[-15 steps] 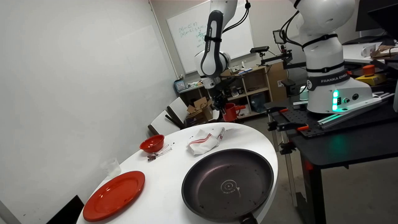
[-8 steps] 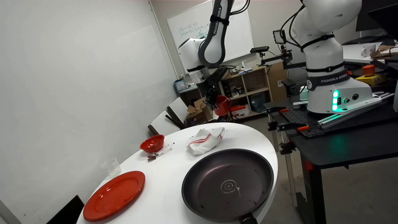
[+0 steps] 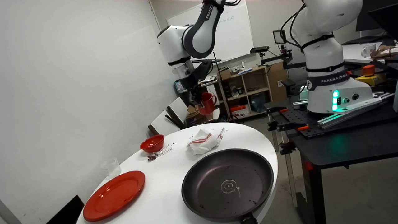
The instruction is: Bring the cup closer to the pan
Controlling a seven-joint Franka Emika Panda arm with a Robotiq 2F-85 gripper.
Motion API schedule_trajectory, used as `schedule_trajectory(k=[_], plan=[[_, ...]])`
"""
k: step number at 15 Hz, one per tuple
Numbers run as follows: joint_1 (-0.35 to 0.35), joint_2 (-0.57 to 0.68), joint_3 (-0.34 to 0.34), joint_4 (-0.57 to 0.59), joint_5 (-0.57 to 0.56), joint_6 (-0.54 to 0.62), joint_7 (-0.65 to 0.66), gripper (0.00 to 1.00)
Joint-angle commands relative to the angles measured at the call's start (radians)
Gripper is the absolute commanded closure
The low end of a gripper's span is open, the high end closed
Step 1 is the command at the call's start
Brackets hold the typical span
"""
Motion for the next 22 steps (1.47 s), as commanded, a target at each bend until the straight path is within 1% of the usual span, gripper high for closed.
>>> schedule_trajectory(k=[1, 3, 6, 10, 18, 22], plan=[[-0.005, 0.060, 0.036, 0.103, 0.029, -0.035, -0.094, 0.97], [-0.003, 0.095, 0.050, 0.150, 0.047, -0.037, -0.147, 0.97], [0.000, 0.166, 0.078, 0.230, 0.105, -0.044, -0.263, 0.97], [0.021, 0.272, 0.112, 0.343, 0.157, -0.088, -0.373, 0.97], [0.131, 0.473, 0.154, 0.542, 0.115, -0.207, -0.475, 0.97], [0.174, 0.557, 0.153, 0.638, 0.089, -0.245, -0.528, 0.97]])
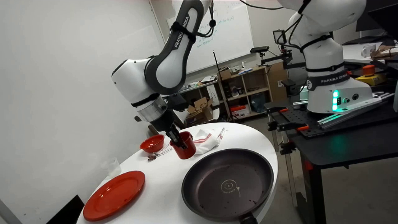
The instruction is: Bring the cup closer to the pan
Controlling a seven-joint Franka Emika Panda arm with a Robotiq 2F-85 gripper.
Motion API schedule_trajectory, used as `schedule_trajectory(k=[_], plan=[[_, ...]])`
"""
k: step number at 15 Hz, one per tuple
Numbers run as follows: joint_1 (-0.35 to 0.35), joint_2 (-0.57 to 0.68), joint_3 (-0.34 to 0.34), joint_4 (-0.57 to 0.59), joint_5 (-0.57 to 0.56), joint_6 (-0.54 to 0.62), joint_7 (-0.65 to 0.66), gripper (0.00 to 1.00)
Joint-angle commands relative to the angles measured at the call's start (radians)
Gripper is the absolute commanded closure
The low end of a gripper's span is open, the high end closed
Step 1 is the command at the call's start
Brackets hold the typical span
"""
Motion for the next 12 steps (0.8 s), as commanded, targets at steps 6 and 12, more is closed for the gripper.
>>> schedule_trajectory(k=[6, 12], plan=[[0.032, 0.122, -0.016, 0.182, -0.065, -0.074, -0.095, 0.98], [0.028, 0.108, -0.014, 0.147, -0.050, -0.041, -0.079, 0.93]])
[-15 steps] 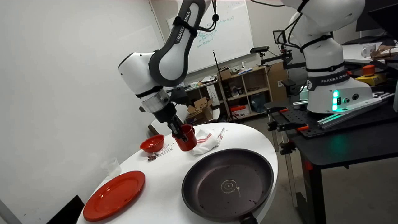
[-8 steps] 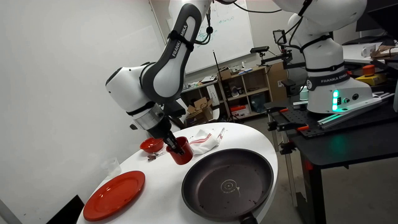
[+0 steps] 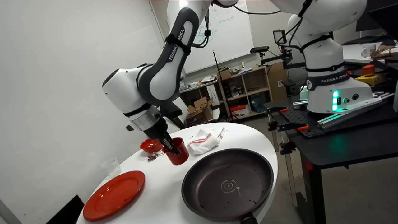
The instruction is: Bring the cup closer to the pan
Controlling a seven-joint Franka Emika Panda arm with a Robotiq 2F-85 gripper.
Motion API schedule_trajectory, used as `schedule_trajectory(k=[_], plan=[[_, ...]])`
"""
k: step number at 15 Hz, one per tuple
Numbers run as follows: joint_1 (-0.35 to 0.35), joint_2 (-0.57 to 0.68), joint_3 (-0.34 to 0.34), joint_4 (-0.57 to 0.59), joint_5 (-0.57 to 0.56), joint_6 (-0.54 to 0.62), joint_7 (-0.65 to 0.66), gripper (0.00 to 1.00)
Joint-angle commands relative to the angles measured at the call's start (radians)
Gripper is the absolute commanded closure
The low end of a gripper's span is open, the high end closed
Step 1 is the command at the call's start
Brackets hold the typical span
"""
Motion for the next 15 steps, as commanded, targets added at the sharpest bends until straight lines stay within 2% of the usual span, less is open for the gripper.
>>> schedule_trajectory(k=[1, 3, 4, 5, 15], plan=[[0.004, 0.002, -0.003, 0.005, 0.003, -0.003, -0.001, 0.93], [0.004, 0.002, -0.003, 0.005, 0.003, -0.003, -0.002, 0.93], [-0.001, 0.016, 0.000, 0.025, 0.008, 0.002, -0.011, 0.97], [-0.002, 0.029, 0.003, 0.046, 0.009, 0.002, -0.023, 0.97], [-0.018, 0.236, 0.034, 0.391, 0.093, -0.074, -0.154, 0.97]])
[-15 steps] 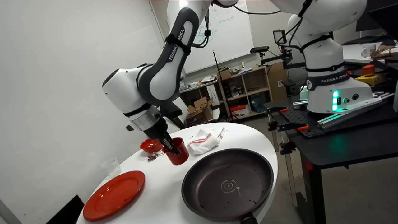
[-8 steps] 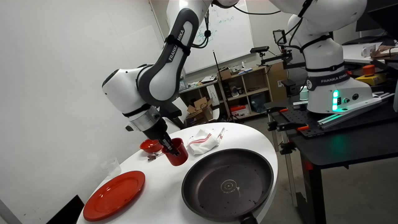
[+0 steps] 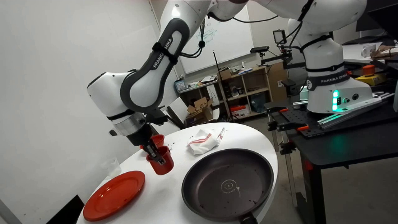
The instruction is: Bring the cup closer to the pan
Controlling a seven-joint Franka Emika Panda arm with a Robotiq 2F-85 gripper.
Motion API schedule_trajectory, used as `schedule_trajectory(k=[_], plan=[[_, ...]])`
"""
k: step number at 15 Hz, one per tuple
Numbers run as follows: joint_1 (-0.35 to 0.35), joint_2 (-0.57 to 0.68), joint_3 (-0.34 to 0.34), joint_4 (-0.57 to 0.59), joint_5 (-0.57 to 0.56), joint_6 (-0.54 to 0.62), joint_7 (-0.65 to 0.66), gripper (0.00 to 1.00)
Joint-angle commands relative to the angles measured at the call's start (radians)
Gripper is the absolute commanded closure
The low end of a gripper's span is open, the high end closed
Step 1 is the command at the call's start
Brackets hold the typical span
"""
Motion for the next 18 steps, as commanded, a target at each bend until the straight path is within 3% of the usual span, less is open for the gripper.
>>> schedule_trajectory(k=[1, 8, 18], plan=[[-0.017, 0.113, 0.026, 0.174, 0.058, -0.069, -0.081, 0.97], [-0.013, 0.270, 0.037, 0.372, 0.121, -0.179, -0.126, 0.97], [-0.011, 0.395, 0.031, 0.564, 0.148, -0.289, -0.121, 0.96]])
